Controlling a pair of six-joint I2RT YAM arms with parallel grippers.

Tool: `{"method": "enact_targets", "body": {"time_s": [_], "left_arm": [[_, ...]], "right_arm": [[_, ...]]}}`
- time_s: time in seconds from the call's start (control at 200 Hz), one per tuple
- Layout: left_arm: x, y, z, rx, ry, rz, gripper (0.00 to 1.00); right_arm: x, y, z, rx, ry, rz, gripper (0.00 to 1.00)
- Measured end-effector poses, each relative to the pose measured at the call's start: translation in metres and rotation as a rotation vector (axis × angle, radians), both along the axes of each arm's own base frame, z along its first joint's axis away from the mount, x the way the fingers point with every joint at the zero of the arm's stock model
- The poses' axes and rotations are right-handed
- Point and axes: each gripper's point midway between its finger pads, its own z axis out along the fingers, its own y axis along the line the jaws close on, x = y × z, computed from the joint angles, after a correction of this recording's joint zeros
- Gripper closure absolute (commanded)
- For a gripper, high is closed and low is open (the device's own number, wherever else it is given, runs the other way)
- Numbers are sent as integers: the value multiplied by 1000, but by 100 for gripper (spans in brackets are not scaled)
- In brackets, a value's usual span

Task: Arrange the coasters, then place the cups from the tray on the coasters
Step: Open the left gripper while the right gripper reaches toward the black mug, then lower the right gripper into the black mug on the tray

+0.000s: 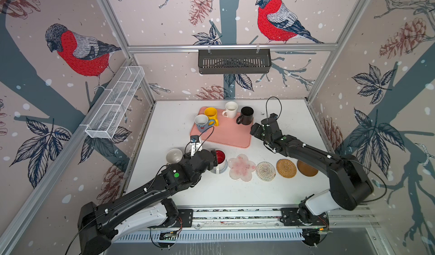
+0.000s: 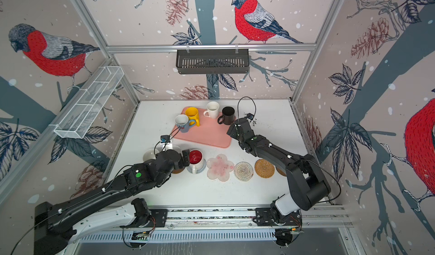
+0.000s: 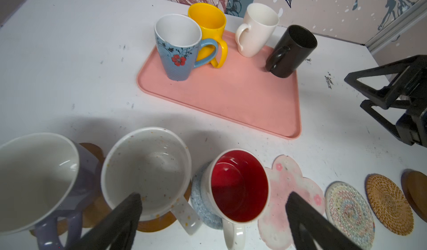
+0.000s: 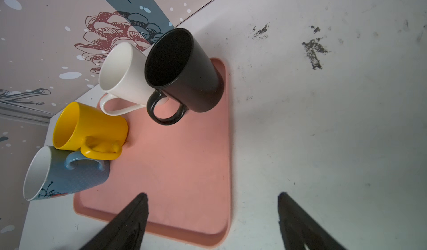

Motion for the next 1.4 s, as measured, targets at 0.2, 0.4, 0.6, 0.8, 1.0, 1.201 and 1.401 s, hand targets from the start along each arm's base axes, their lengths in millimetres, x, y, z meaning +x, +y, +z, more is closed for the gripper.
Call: {"method": "enact_targets", "body": {"time_s": [0.2, 0.4, 0.6, 0.8, 1.0, 1.201, 1.401], "left_arm": [[13, 18, 14, -9, -12, -1, 3], [23, 27, 12, -49, 29, -37, 3], [26, 20, 25, -66, 27, -117, 3], [28, 31, 23, -60, 27, -123, 3], [27, 35, 6, -75, 69, -145, 3], [27, 34, 7, -103, 61, -158, 3], [26, 34, 8, -102, 56, -164, 3]], "right_arm": [[25, 22, -1, 20, 11, -50, 12], [53, 41, -16, 25, 48, -95, 13], [72, 61, -30, -7, 70, -93, 13], [91, 66, -39, -32, 78, -119, 13], [103, 70, -49, -46, 92, -150, 13], [110, 69, -59, -72, 104, -173, 13], [111, 65, -69, -98, 119, -184, 13]]}}
